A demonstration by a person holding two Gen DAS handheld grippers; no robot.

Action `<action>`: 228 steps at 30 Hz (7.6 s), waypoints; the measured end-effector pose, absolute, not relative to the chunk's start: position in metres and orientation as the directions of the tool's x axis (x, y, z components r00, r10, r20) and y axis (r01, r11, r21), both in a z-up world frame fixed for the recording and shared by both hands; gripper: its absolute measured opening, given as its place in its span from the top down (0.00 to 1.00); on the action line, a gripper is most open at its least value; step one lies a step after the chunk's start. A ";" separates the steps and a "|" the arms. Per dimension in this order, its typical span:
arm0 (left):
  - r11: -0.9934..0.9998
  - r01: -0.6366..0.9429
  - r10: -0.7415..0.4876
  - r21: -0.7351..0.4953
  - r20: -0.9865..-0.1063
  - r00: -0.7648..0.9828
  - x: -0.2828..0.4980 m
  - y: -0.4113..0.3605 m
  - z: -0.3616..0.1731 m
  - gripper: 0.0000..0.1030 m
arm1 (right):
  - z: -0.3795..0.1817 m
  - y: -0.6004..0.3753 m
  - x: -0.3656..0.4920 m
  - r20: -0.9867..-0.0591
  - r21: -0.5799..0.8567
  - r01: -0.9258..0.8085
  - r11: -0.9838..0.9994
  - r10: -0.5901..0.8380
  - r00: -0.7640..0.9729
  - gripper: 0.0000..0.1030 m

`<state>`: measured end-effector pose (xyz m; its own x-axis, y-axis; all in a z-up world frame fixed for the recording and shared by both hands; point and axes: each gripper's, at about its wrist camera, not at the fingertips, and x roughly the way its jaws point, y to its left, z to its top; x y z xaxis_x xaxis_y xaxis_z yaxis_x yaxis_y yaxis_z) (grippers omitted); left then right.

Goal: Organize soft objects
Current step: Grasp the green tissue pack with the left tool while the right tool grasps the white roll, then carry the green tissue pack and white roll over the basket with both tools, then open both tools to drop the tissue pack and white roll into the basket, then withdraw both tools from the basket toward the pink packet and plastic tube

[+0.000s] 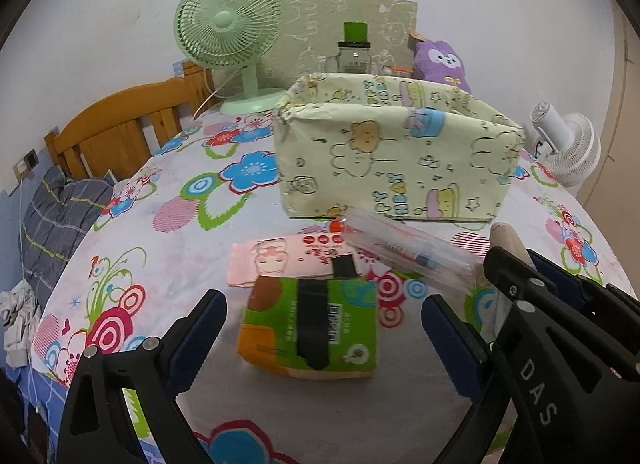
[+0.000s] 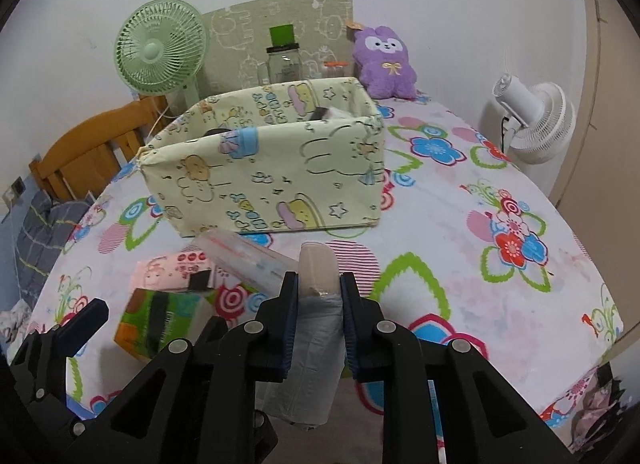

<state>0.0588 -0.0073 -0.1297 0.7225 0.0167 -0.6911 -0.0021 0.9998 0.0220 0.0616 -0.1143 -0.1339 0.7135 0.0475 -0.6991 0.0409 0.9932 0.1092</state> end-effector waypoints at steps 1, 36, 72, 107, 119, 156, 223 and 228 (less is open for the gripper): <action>1.000 -0.005 0.017 0.020 -0.693 0.721 0.059 -0.006 -0.130 0.04 | -0.134 -0.112 0.062 -0.699 0.107 0.037 0.994 0.049 0.713 0.77; 1.000 -0.004 -0.009 -0.017 -0.714 0.700 0.058 -0.018 -0.135 0.30 | -0.138 -0.124 0.058 -0.711 0.137 0.056 0.989 0.059 0.701 0.77; 0.999 0.023 -0.038 -0.034 -0.568 0.822 0.047 -0.035 -0.030 0.30 | -0.031 -0.147 0.044 -0.550 0.167 0.010 0.986 0.084 0.831 0.77; 0.998 0.052 -0.067 -0.043 -0.508 0.859 0.103 -0.037 0.007 0.30 | 0.008 -0.145 0.101 -0.489 0.159 -0.039 0.987 0.113 0.865 0.77; 0.998 0.056 -0.065 -0.032 -0.515 0.855 0.135 -0.040 0.003 0.30 | 0.004 -0.148 0.142 -0.503 0.162 -0.036 0.986 0.114 0.857 0.77; 0.993 0.090 -0.117 -0.076 -0.643 0.757 0.235 -0.040 -0.052 0.28 | -0.054 -0.146 0.243 -0.585 0.199 -0.096 0.975 0.197 0.787 0.77; 0.990 0.143 -0.119 0.000 -0.547 0.829 0.133 -0.048 -0.009 0.00 | -0.013 -0.151 0.147 -0.515 0.161 -0.169 0.972 0.229 0.826 0.12; 0.990 0.142 -0.117 0.006 -0.538 0.835 0.117 -0.050 -0.008 0.00 | -0.011 -0.152 0.130 -0.512 0.147 -0.169 0.974 0.222 0.830 0.12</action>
<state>0.1168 -0.0496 -0.0083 0.8345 -0.1168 -0.5385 0.1423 0.9898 0.0059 0.1304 -0.1518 -0.0115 0.8300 0.2218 -0.5118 -0.1695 0.9744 0.1474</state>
